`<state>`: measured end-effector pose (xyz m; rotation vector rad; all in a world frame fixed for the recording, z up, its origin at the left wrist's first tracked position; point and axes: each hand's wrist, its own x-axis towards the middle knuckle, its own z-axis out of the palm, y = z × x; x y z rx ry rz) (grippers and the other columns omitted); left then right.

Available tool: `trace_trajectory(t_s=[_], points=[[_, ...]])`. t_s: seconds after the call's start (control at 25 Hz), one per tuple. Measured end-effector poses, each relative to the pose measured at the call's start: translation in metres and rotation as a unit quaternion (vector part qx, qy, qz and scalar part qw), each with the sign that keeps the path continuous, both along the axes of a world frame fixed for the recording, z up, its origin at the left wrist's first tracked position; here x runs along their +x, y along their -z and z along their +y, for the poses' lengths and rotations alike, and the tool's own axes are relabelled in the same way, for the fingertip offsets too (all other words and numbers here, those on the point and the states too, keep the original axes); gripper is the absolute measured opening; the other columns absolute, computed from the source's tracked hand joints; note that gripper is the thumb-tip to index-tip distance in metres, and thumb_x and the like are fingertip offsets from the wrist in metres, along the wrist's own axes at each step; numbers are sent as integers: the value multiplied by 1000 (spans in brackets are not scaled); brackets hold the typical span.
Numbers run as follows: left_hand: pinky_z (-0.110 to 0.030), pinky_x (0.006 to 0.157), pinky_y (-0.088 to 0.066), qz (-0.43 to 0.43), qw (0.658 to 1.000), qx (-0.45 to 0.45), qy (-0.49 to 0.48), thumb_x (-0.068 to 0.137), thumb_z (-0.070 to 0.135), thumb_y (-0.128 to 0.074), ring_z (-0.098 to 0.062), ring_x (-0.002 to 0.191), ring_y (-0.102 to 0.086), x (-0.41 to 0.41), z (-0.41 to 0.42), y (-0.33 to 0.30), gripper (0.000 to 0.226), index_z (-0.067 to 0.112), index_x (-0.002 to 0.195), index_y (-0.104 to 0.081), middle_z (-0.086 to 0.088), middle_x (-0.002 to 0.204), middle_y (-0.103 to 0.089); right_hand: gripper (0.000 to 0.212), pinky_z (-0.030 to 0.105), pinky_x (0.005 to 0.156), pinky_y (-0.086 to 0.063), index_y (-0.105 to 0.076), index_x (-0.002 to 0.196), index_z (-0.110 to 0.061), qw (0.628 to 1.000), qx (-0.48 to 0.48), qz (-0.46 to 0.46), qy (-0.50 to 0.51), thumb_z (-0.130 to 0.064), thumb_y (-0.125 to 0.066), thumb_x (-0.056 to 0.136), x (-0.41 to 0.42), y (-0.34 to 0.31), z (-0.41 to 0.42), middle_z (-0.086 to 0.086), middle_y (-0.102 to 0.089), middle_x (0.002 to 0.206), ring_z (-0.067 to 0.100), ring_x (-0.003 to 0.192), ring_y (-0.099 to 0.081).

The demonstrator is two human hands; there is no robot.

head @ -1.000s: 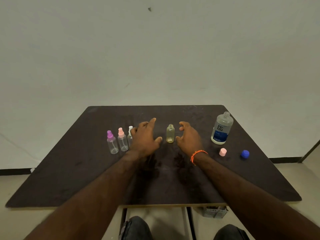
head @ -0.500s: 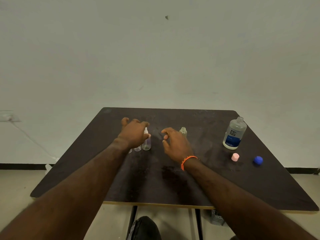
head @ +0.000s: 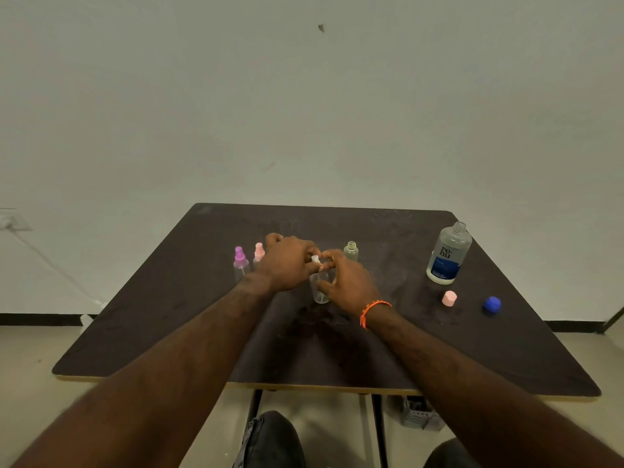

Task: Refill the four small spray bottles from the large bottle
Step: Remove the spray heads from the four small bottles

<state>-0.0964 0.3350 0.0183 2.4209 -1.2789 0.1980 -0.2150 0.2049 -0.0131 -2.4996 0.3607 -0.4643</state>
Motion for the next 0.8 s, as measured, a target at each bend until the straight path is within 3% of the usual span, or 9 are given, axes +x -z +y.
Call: trace_trajectory(t_s=[0.08,0.2,0.28,0.36,0.44,0.6,0.72,0.8], points=[[-44,102,-31,36,998,-37,19,92,54,-68,-6,93,-64,-14,-14,6,23,33,99,-74,15,90,-73,45,35,82,-54,-51,125,-31,1000,1,-19,16,-40,-71,85,-19,-1,-10,-8,-70,112,16,94,-68],[-51,102,-48,159,980,-96,66,78,59,-71,1,90,-69,-28,-30,19,36,34,103,-74,17,90,-75,51,37,85,-56,-52,128,-26,999,13,-33,34,-37,-75,84,-49,-2,-29,-2,-71,114,17,99,-68],[-51,106,-49,210,970,-82,90,69,57,-68,1,99,-70,-38,-36,23,49,34,112,-74,18,100,-77,51,35,89,-55,-57,126,-24,997,29,-34,57,-33,-79,81,-63,-1,-40,-3,-71,114,15,102,-67],[-51,114,-38,198,976,-20,83,65,51,-67,-4,115,-67,-48,-40,25,61,35,124,-71,18,114,-75,46,35,91,-54,-62,122,-22,995,47,-28,80,-31,-79,81,-70,1,-48,-3,-71,114,14,102,-66],[-45,110,-31,163,984,27,65,71,47,-74,-11,124,-62,-53,-42,33,64,36,133,-67,15,123,-74,38,37,92,-55,-66,119,-21,994,61,-30,87,-30,-77,83,-70,2,-51,-4,-72,111,12,99,-66],[-41,97,-31,143,989,-22,-11,77,64,-77,-9,116,-64,-63,-47,53,55,41,127,-69,17,114,-75,25,35,88,-55,-70,109,-23,994,56,-36,90,-31,-73,86,-65,1,-49,-9,-72,102,8,93,-66],[-38,91,-30,133,987,-74,-52,83,57,-77,-10,111,-66,-70,-56,58,37,38,115,-74,14,104,-77,26,27,81,-54,-70,105,-24,995,42,-13,90,-41,-74,85,-61,-6,-51,-11,-71,95,6,90,-65],[-38,91,-30,137,987,-63,-49,84,59,-76,-11,111,-65,-68,-58,58,37,38,115,-74,13,104,-77,32,24,72,-54,-73,95,-23,995,5,-16,95,-52,-74,82,-59,-17,-52,-11,-70,84,5,80,-64]])
